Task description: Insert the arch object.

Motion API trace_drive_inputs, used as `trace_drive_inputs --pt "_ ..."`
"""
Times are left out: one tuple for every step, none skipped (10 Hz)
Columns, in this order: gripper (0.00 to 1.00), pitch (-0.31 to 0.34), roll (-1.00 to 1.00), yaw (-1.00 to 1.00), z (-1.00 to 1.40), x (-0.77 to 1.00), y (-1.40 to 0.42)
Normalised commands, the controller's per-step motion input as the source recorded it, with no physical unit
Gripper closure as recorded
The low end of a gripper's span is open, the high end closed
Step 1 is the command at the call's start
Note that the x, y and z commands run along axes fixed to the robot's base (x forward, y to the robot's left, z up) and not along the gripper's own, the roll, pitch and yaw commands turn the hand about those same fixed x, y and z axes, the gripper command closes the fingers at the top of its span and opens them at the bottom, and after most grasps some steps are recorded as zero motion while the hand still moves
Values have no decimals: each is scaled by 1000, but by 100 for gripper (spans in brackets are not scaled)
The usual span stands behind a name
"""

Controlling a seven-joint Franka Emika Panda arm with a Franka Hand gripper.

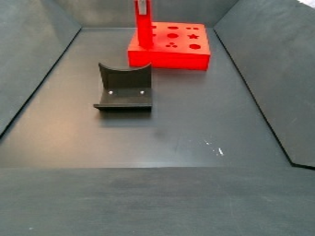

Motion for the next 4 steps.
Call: trace_drive_inputs --pt "100 -19 44 0 -683 0 0" --pt "100 0 90 0 -554 0 0" --pt "100 -7 56 0 -326 0 -26" --pt "100 0 0 0 0 0 0"
